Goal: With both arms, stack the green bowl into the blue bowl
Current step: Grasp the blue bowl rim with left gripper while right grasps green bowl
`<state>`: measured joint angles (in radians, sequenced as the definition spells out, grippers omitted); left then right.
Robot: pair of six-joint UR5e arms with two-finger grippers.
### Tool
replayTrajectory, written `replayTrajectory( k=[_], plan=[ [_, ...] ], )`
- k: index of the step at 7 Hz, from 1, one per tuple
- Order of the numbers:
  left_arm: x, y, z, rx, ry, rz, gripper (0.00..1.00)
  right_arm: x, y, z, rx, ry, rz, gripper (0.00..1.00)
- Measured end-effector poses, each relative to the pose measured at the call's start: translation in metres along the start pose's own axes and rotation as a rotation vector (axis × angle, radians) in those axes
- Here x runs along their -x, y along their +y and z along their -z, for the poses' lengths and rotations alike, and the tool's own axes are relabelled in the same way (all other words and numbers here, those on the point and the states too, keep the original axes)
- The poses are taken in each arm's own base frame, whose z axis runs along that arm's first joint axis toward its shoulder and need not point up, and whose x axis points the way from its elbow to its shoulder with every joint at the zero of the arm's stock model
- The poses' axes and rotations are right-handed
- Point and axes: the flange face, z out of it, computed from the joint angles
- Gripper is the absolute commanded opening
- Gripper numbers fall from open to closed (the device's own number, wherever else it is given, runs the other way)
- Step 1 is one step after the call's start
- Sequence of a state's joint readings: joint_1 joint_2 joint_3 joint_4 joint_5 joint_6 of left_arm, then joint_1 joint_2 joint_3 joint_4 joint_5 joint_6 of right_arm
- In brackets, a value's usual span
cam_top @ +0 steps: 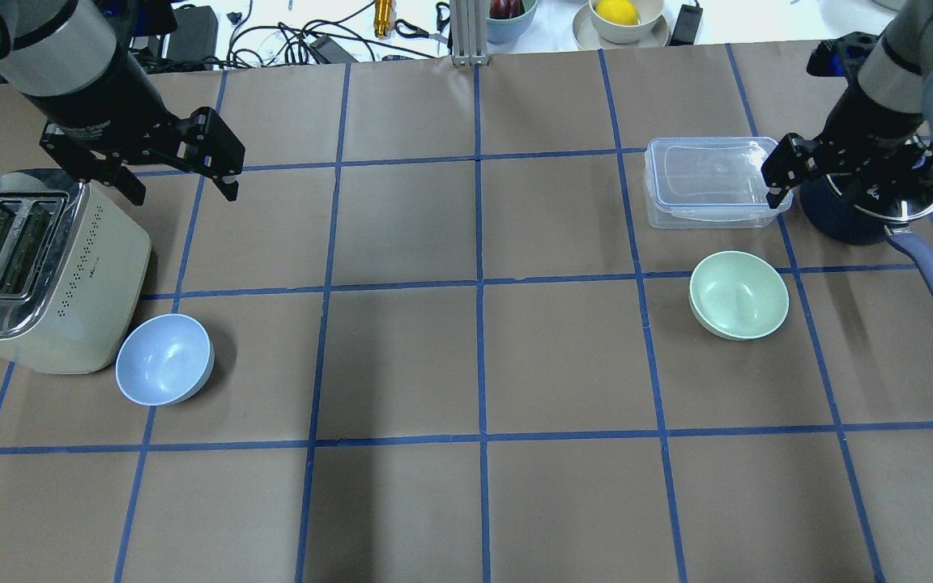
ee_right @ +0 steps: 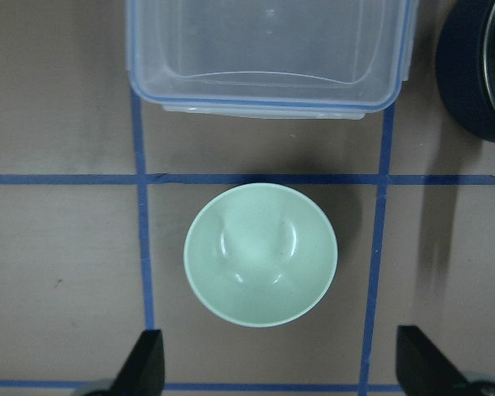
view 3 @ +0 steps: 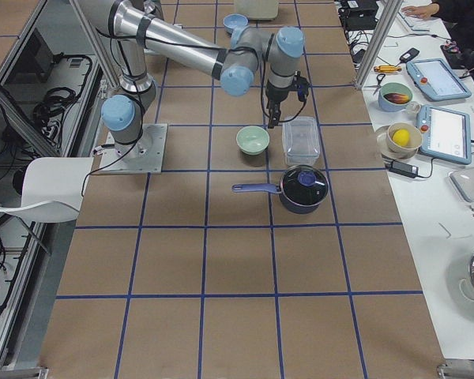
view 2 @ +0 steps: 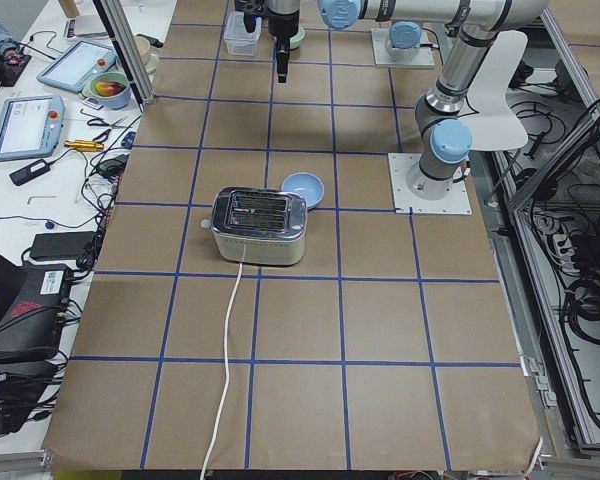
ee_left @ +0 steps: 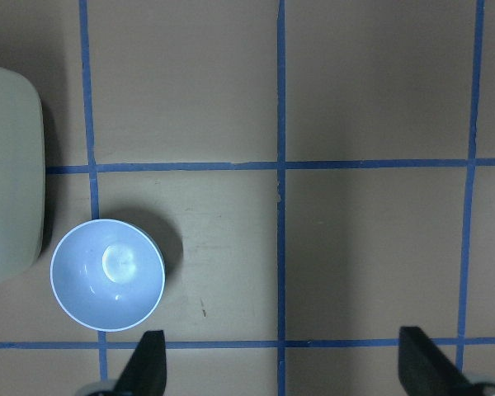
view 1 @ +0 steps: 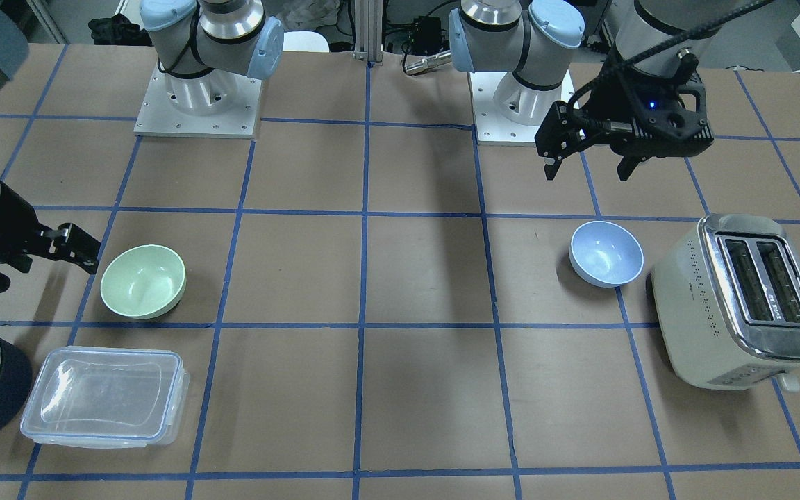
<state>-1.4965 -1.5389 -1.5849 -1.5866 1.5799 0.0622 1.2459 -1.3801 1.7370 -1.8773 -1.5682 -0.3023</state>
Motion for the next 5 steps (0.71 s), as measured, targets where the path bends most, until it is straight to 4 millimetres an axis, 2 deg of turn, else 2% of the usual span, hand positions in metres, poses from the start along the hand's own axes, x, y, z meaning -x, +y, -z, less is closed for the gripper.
replayTrajectory(
  k=[1, 2, 3, 4, 5],
  plan=[
    [0.022, 0.001, -0.036, 0.055, 0.004, 0.018, 1.00, -0.009, 0.007, -0.047, -0.025, 0.005, 0.005, 1.00],
    [0.047, 0.004, -0.086, 0.091, 0.011, 0.036, 1.00, -0.010, 0.018, -0.079, -0.031, 0.007, 0.012, 1.00],
    [0.068, 0.012, -0.137, 0.097, 0.015, 0.036, 1.00, -0.008, 0.027, -0.098, -0.020, 0.002, 0.016, 1.00],
    [0.078, 0.023, -0.179, 0.092, 0.016, 0.036, 1.00, -0.006, 0.033, -0.110, -0.004, -0.003, 0.018, 1.00],
    [0.081, 0.031, -0.212, 0.093, 0.017, 0.040, 0.99, -0.005, 0.037, -0.121, 0.013, -0.010, 0.023, 0.87]
  ],
)
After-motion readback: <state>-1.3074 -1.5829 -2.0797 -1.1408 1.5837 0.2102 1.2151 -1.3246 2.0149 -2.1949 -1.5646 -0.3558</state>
